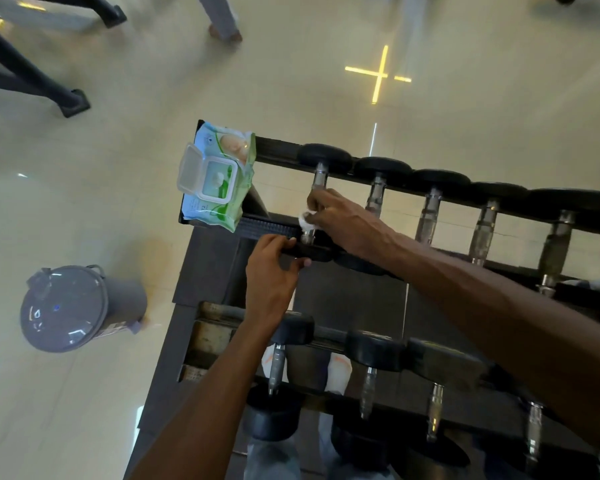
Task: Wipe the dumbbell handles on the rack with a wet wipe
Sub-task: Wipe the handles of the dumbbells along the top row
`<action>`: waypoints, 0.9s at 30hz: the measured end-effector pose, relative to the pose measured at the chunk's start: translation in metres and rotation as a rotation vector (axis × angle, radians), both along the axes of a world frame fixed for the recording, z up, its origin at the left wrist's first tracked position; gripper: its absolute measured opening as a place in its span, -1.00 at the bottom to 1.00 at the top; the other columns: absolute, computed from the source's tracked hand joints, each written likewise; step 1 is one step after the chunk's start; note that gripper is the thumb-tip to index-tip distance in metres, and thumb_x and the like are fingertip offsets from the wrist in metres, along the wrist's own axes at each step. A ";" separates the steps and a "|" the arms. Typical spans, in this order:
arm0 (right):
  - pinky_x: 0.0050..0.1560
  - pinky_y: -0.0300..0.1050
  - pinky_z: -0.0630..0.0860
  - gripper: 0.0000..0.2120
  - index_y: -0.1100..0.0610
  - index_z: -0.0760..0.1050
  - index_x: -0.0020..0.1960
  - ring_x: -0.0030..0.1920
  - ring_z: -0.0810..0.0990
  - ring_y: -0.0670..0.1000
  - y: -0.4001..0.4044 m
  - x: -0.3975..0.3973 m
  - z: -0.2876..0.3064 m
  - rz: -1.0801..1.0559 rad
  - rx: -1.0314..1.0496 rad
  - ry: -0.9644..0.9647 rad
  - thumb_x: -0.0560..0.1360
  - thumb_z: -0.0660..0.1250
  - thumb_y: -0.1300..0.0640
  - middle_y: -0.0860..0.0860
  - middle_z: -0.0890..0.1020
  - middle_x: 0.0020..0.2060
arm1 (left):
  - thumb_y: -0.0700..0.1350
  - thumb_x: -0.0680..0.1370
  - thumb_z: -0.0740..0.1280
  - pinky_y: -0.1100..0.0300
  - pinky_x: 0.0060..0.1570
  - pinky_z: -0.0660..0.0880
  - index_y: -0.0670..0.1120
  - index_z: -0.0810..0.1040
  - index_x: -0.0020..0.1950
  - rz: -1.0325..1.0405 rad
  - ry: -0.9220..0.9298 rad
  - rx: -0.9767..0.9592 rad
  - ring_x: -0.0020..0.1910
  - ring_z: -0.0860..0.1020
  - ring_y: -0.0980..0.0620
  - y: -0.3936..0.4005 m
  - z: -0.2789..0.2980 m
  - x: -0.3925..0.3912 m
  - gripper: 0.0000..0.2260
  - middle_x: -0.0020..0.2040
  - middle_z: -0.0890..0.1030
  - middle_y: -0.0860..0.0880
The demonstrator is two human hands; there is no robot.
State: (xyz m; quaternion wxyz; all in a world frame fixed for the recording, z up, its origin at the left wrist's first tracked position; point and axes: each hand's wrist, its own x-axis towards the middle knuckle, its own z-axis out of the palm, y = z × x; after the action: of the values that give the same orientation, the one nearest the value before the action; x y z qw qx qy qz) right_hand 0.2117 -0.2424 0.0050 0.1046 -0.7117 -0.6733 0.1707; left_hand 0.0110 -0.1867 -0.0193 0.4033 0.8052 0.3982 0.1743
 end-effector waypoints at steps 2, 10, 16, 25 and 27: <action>0.18 -0.01 0.40 -0.72 0.15 0.61 0.23 0.19 0.38 0.08 -0.007 -0.008 -0.007 0.046 -0.070 0.126 0.61 0.21 0.31 0.10 0.48 0.19 | -0.09 0.43 0.60 0.42 0.04 0.44 -0.13 0.66 0.05 0.002 0.002 0.004 0.00 0.55 0.14 -0.001 0.000 0.000 -0.73 0.05 0.59 0.02; 0.06 -0.11 0.51 -0.74 0.13 0.58 0.22 0.11 0.43 -0.01 -0.013 -0.014 -0.007 0.214 0.019 0.070 0.65 0.24 0.02 0.04 0.49 0.13 | -0.08 0.44 0.59 0.38 0.03 0.45 -0.12 0.64 0.04 0.010 0.008 0.009 0.01 0.55 0.12 -0.003 0.001 0.000 -0.74 0.05 0.58 0.02; 0.03 -0.07 0.56 -0.70 0.26 0.57 0.23 0.09 0.40 0.04 0.019 0.019 0.004 -0.192 0.147 -0.099 0.57 0.19 0.37 0.11 0.46 0.12 | -0.09 0.44 0.60 0.28 0.08 0.49 -0.15 0.66 0.04 0.022 0.011 0.012 0.05 0.56 0.10 -0.003 0.002 0.001 -0.74 0.07 0.58 0.02; -0.15 -0.07 0.59 -0.90 0.26 0.59 0.00 0.06 0.40 0.02 0.027 -0.007 -0.001 -0.086 0.135 -0.196 0.58 0.31 0.28 0.09 0.44 0.07 | -0.10 0.44 0.60 0.20 0.06 0.53 -0.17 0.67 0.07 0.012 0.024 0.001 0.03 0.57 0.06 -0.001 0.005 0.002 -0.72 0.09 0.59 -0.02; -0.23 -0.03 0.60 -0.90 0.31 0.58 -0.09 0.03 0.43 0.06 0.045 -0.004 -0.003 -0.222 0.185 -0.222 0.50 0.30 0.41 0.12 0.46 0.05 | -0.10 0.43 0.60 0.19 0.06 0.54 -0.16 0.66 0.08 0.014 0.017 -0.014 0.04 0.57 0.06 -0.002 0.006 0.003 -0.71 0.09 0.59 -0.01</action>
State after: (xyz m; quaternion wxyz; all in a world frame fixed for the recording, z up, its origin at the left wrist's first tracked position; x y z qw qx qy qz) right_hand 0.2078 -0.1974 0.0023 0.1128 -0.7834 -0.6109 0.0157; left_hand 0.0138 -0.1886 -0.0137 0.4042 0.8010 0.4086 0.1675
